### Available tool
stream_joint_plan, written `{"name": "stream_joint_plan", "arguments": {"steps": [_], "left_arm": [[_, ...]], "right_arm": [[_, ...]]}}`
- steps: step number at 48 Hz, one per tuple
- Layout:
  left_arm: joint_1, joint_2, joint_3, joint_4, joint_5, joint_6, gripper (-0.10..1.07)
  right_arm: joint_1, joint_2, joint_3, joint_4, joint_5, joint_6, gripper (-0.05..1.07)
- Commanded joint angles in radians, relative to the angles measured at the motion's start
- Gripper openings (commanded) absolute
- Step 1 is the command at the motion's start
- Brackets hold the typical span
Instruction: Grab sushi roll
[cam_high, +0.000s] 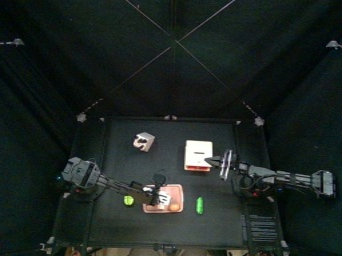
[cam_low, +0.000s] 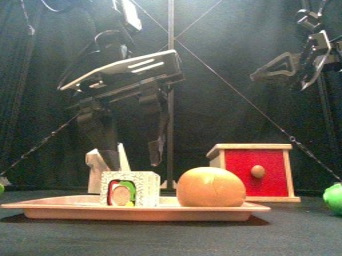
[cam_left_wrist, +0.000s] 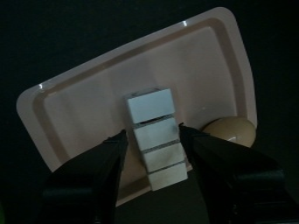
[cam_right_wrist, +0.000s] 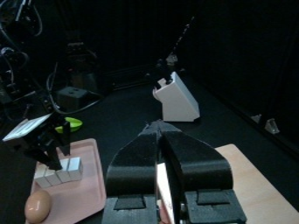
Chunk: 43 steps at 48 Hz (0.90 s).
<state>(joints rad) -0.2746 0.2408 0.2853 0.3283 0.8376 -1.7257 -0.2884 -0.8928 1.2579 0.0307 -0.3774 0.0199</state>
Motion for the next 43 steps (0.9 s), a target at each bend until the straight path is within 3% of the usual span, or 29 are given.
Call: {"name": "stream_joint_plan", "arguments": {"steps": [1,31,43], "left_arm": [[0.002,-0.003,-0.028,0.0,-0.002,-0.002,0.86],[0.005,0.038,-0.028,0.0,-0.048,-0.002,0.84],[0.006,0.041,-0.018,-0.005,-0.048,-0.003,0.68]], "right_arm": [[-0.005,0.006,-0.014,0.003,-0.005,-0.002,0.01],[-0.005,0.006,-0.014,0.002,-0.005,-0.002,0.01],[-0.005,0.006,-0.014,0.0,-0.005,-0.002,0.01]]}}
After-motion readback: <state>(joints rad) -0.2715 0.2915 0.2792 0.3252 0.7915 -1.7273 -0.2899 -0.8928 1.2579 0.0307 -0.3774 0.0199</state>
